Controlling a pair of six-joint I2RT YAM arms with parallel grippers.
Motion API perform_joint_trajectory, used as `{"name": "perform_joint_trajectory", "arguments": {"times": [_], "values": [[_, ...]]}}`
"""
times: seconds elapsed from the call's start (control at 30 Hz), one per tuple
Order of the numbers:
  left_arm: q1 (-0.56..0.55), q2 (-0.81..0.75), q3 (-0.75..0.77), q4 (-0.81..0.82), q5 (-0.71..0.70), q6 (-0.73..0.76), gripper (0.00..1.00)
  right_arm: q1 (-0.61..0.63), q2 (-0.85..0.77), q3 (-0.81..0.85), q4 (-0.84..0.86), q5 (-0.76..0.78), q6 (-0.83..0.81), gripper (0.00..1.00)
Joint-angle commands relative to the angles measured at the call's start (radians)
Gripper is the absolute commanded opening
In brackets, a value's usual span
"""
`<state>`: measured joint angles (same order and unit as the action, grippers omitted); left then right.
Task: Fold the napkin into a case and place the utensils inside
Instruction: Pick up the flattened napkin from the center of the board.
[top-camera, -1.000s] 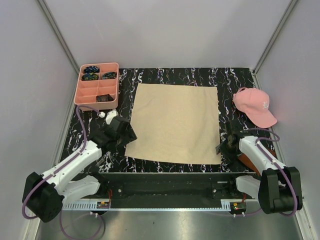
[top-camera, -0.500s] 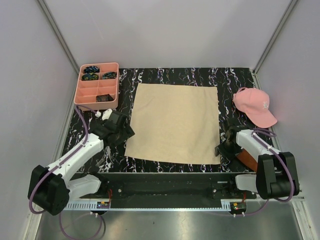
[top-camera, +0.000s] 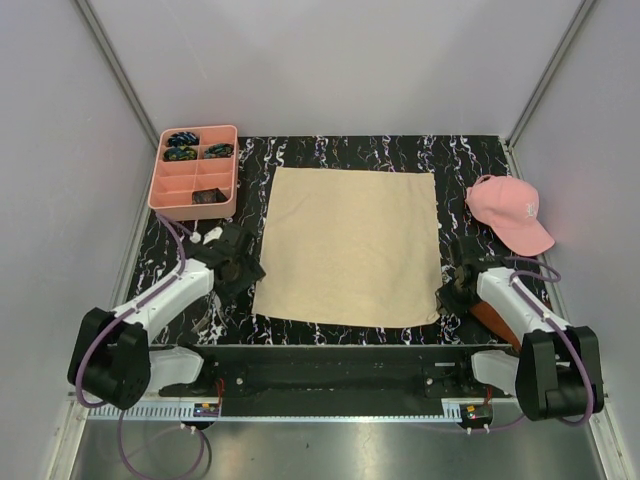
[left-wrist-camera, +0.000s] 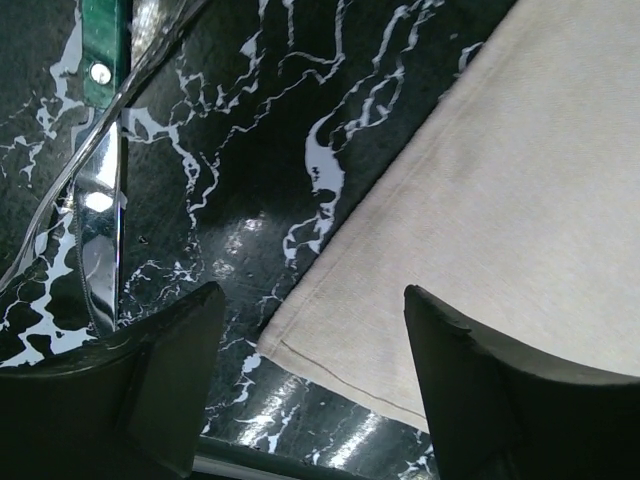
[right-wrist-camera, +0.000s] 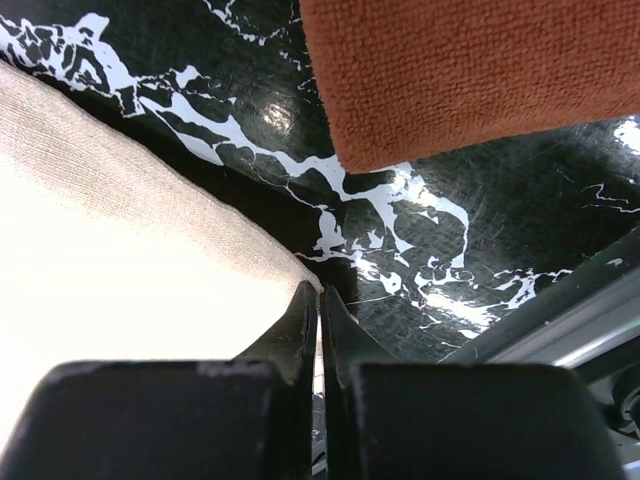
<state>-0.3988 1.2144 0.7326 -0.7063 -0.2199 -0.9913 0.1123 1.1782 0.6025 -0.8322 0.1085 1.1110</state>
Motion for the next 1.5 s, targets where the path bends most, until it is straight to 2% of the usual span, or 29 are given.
{"name": "perform_joint_trajectory", "arguments": {"times": [0.0, 0.27, 0.4, 0.63, 0.97, 1.03, 1.33, 1.37, 1.47], "values": [[0.005, 0.019, -0.051, 0.036, 0.025, -0.029, 0.73, 0.000, -0.035, -0.017, 0.030, 0.003, -0.017, 0.00], [-0.009, 0.048, -0.087, 0.051, 0.045, -0.032, 0.73, 0.000, -0.110, -0.020, 0.067, -0.006, -0.062, 0.00], [-0.092, 0.063, -0.081, 0.041, -0.001, -0.058, 0.72, 0.000, -0.115, -0.032, 0.081, -0.023, -0.050, 0.00], [-0.149, 0.066, -0.102, 0.005, -0.039, -0.130, 0.61, 0.000, -0.107, -0.033, 0.091, -0.033, -0.050, 0.00], [-0.172, 0.080, -0.133, 0.010, -0.045, -0.190, 0.57, 0.000, -0.107, -0.041, 0.094, -0.040, -0.050, 0.00], [-0.172, 0.080, -0.139, 0.021, -0.045, -0.198, 0.49, 0.000, -0.111, -0.043, 0.093, -0.040, -0.048, 0.00], [-0.172, 0.042, -0.173, 0.123, -0.012, -0.165, 0.31, 0.000, -0.115, -0.035, 0.093, -0.035, -0.051, 0.00], [-0.172, 0.034, -0.174, 0.125, -0.018, -0.164, 0.21, 0.000, -0.112, -0.035, 0.096, -0.035, -0.053, 0.00], [-0.172, -0.009, -0.176, 0.122, -0.038, -0.155, 0.04, -0.002, -0.117, -0.030, 0.104, -0.035, -0.074, 0.00]]}}
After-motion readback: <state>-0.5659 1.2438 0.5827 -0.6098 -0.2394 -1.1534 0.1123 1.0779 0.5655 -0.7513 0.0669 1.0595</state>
